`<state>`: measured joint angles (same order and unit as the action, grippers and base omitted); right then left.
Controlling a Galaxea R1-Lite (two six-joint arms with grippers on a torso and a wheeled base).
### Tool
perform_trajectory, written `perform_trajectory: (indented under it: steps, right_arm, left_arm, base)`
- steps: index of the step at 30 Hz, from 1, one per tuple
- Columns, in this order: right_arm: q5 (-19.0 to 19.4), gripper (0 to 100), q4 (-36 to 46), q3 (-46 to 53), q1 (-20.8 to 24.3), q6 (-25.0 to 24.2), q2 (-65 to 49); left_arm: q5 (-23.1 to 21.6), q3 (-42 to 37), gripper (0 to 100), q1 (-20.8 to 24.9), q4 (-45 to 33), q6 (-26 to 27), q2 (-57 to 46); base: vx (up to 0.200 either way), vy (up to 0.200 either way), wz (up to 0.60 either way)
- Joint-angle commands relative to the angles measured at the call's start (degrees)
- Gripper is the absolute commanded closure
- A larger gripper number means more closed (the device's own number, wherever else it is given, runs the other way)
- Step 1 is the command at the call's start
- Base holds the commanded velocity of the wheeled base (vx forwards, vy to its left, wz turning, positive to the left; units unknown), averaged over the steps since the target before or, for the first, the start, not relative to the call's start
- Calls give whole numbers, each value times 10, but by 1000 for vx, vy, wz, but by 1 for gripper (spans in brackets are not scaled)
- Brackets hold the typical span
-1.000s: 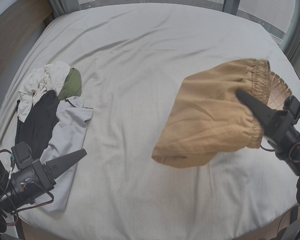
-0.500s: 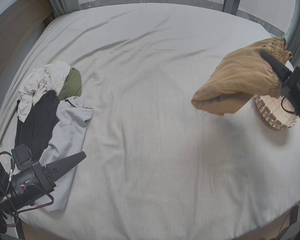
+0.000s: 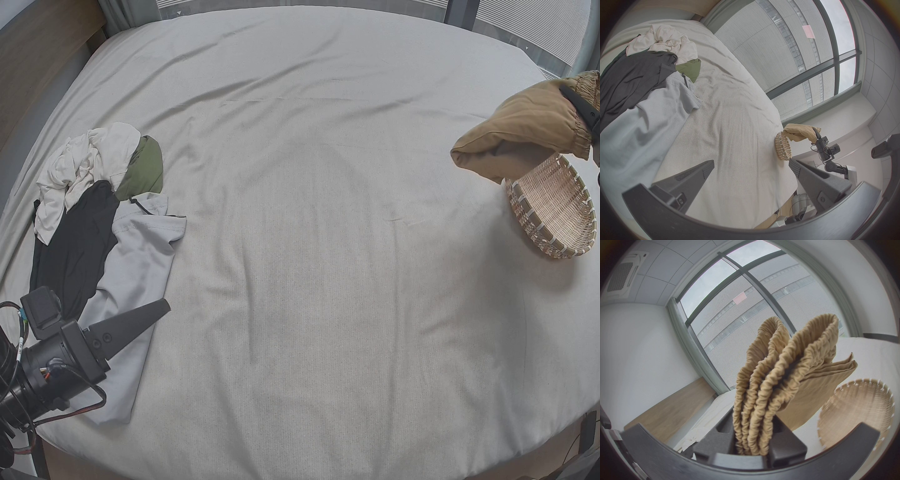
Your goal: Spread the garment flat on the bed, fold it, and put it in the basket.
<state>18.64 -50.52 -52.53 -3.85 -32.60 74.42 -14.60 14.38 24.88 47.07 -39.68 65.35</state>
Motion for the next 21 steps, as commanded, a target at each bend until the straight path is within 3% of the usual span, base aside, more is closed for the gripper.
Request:
perform_trajectory:
  steps: [1, 5, 9, 21]
  right_arm:
    - [0, 100, 24, -24, -65, 5, 5]
    - [0, 100, 40, -36, -108, 39, 26]
    - [1, 100, 39, -48, -133, 42, 50]
    - [2, 100, 41, -131, -167, 42, 141]
  left_arm:
    - [-1, -1, 0, 1, 0, 0, 1]
    - [0, -1, 0, 1, 0, 0, 1]
    - [-1, -1, 0, 1, 0, 0, 1]
    - [-2, -11, 0, 2, 1, 0, -1]
  base:
    - [0, 0, 0]
    - [0, 0, 0]
    - [0, 0, 0]
    - [0, 0, 0]
